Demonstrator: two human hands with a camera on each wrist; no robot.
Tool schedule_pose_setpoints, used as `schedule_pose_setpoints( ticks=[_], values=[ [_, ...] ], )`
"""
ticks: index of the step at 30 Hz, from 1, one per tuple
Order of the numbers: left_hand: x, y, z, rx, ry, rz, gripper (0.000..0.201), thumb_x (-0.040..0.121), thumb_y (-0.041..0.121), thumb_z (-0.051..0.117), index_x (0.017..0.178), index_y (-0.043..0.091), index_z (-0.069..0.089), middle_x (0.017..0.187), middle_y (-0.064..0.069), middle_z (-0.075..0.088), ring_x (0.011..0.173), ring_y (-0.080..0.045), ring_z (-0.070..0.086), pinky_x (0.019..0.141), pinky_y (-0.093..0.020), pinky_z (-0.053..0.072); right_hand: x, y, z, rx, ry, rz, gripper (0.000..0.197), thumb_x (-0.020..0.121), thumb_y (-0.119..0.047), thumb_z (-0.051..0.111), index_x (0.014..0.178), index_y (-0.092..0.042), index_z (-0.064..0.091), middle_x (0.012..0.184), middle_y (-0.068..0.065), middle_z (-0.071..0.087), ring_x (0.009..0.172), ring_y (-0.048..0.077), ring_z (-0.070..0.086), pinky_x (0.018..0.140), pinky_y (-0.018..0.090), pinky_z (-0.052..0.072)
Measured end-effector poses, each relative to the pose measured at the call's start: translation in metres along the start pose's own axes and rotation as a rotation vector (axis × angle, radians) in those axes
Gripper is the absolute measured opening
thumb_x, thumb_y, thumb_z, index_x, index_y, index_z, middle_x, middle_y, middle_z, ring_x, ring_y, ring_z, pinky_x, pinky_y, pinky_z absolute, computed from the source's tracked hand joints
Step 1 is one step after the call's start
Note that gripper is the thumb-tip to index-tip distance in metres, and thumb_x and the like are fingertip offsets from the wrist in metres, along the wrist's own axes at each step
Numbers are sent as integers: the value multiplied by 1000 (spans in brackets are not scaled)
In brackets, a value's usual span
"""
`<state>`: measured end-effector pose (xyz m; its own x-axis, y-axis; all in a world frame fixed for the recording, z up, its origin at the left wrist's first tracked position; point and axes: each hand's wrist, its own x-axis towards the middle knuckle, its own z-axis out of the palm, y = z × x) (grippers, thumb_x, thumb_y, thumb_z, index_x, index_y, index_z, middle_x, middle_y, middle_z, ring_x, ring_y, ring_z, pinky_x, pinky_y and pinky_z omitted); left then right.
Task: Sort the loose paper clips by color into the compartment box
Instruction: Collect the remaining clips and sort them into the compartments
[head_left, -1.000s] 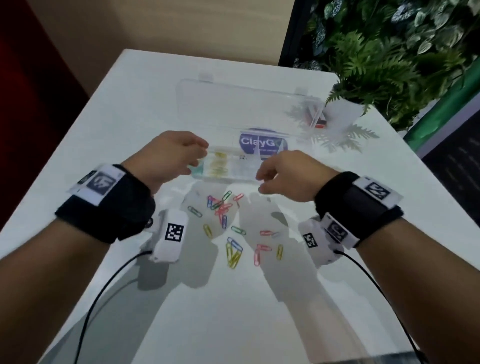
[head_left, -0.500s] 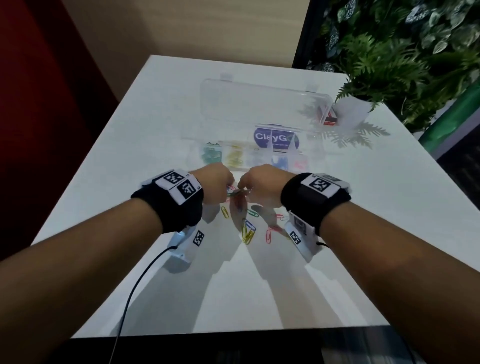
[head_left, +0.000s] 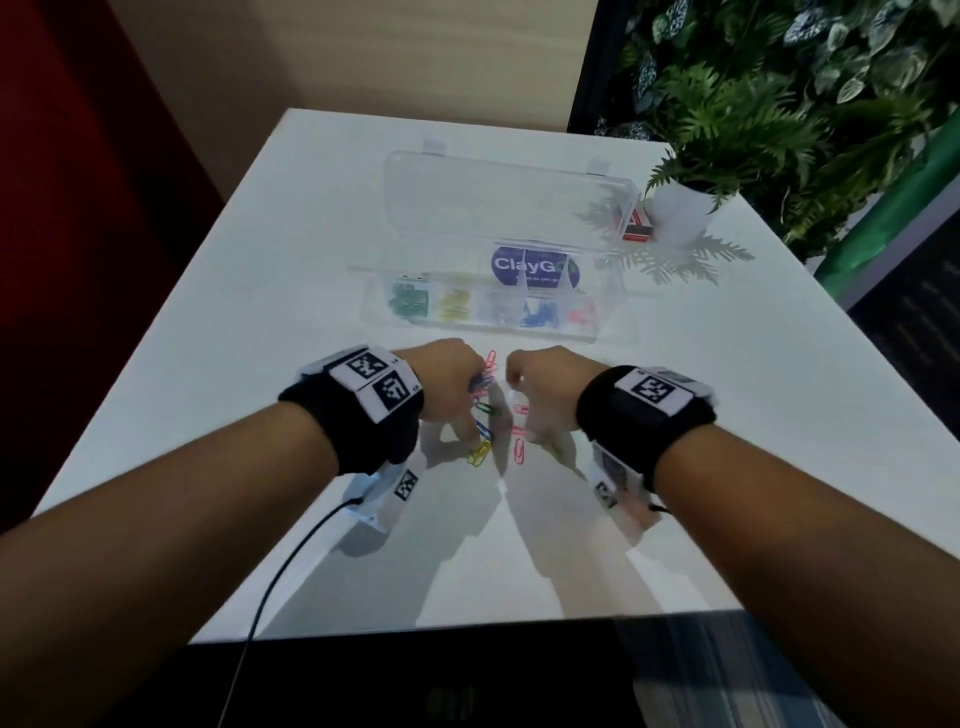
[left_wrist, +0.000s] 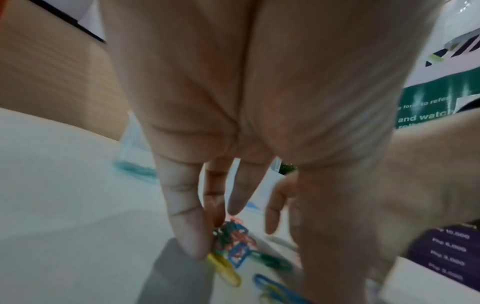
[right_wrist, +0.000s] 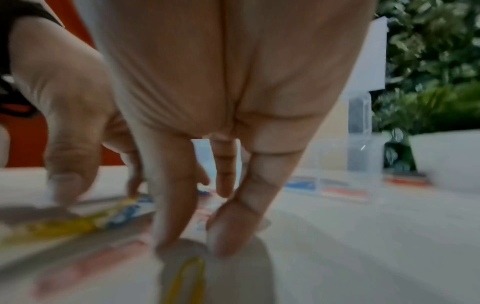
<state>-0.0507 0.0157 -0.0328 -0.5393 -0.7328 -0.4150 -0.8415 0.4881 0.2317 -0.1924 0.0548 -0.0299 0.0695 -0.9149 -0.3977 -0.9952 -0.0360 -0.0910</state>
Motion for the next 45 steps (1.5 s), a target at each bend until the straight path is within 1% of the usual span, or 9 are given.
schedule_pose_setpoints(
  ticks=[6,14,19,23,30,34,37,40,45],
  values=[
    [-9,-5,-10,7,64,-17,101,66,45,82,147,15,32,140,-5,47,127,-23,46,101,-34,42,-7,0,-18,84,43,-32,53,73,-14,77,119,-13,52,105,5,58,86,21,50,70,28,42],
    [-8,14,13,67,44,36,57,58,30,88,103,21,54,97,1,55,90,-19,59,72,-29,49,-15,1,-2,-13,-102,-25,40,67,-13,78,90,-15,46,75,1,56,61,17,53,50,23,39],
    [8,13,6,-43,142,-3,64,69,20,81,125,14,51,118,-6,61,103,-20,59,74,-24,44,6,-5,-4,146,89,-24,30,68,-9,74,81,-19,49,88,2,57,76,20,51,48,22,33],
    [1,-2,-4,-56,118,-48,92,69,35,83,144,12,34,137,-8,50,124,-23,47,94,-29,41,-3,8,-16,92,30,3,46,71,-14,77,109,-12,52,96,5,60,72,19,51,48,21,35],
    [1,8,11,30,76,-29,51,62,35,85,100,12,59,95,-3,60,87,-20,59,70,-28,48,-6,-1,-1,35,-102,-12,38,64,-9,78,89,-13,50,75,3,62,59,18,53,54,24,43],
    [11,12,7,-94,137,-44,55,65,24,81,115,12,60,104,-5,65,91,-19,62,73,-29,53,9,-5,-5,158,36,-2,33,67,-12,78,73,-20,47,75,0,59,67,19,55,51,22,42],
    [11,-3,1,-179,148,-69,77,71,24,81,138,14,45,120,-4,59,103,-20,58,83,-27,48,15,3,-10,142,33,0,60,63,-23,84,112,-18,50,115,7,55,88,23,54,64,28,45],
    [6,-19,-3,-247,146,-91,79,75,23,78,143,16,38,117,-3,58,93,-16,52,78,-25,42,14,4,-11,-40,-114,-59,114,54,-39,88,146,-30,21,145,7,28,125,34,41,97,47,44],
    [6,-22,1,-237,124,-99,73,78,19,73,142,16,39,128,-6,56,111,-22,55,79,-23,40,24,-11,-9,-139,-99,-145,99,60,-39,85,143,-38,31,137,7,36,124,33,40,99,47,43]
  ],
)
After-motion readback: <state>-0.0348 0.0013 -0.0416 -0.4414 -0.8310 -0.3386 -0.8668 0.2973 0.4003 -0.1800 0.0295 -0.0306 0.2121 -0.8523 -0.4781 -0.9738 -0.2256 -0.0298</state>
